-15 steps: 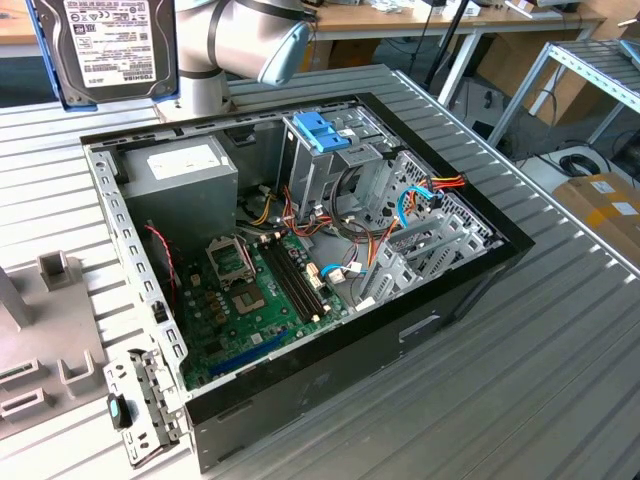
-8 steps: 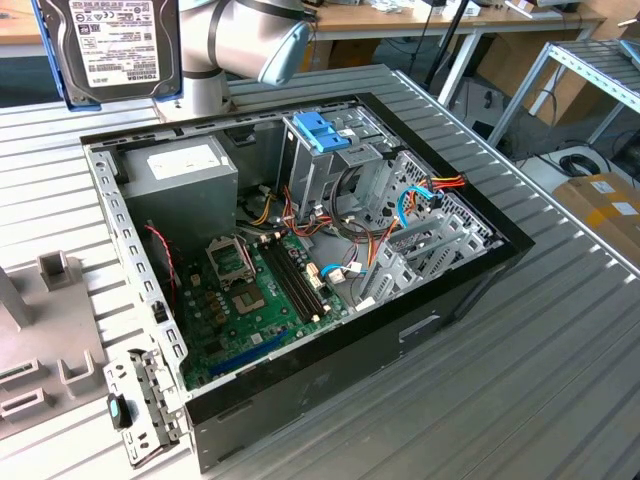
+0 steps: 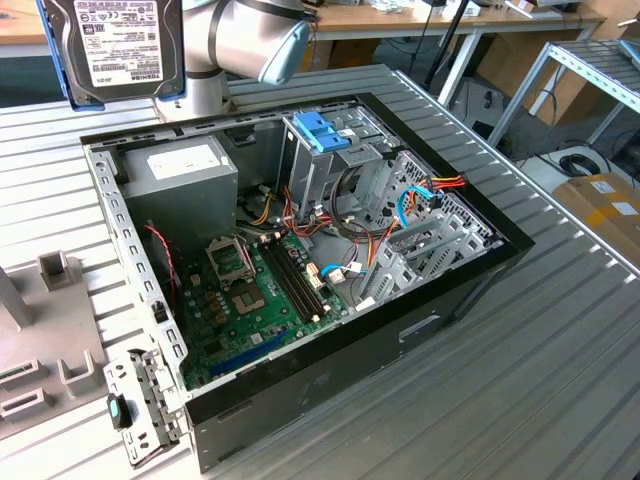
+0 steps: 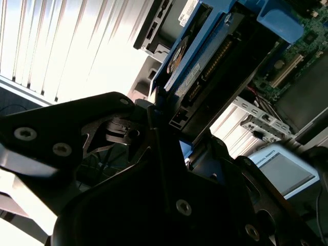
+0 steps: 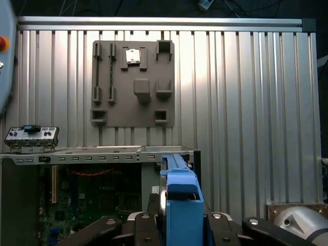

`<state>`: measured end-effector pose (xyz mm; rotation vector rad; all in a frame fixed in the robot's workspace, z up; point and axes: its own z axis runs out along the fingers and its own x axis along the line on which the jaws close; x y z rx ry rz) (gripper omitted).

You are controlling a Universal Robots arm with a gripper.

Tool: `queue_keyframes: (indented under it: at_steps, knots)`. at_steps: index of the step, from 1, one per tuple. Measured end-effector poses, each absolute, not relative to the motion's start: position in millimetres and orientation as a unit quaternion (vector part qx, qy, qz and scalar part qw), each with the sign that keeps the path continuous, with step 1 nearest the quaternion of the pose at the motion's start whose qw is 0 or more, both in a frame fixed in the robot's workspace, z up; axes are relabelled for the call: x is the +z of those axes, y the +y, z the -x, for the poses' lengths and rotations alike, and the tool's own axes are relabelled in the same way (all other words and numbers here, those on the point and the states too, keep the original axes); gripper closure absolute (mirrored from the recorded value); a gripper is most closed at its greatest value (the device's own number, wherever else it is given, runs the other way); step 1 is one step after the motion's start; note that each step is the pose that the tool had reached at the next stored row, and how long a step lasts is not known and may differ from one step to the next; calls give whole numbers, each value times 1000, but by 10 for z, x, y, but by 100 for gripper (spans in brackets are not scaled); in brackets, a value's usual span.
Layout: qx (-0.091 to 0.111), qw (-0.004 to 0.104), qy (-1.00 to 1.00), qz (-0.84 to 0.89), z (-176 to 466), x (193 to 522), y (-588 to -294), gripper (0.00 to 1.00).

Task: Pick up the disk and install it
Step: 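Pick up the disk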

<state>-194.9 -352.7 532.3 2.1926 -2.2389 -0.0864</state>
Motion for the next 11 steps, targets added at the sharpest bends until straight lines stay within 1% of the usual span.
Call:
queue_keyframes:
  at_steps: [11]
  knots:
    - [-28,3,-714,-699,1871,5320,-3527,63]
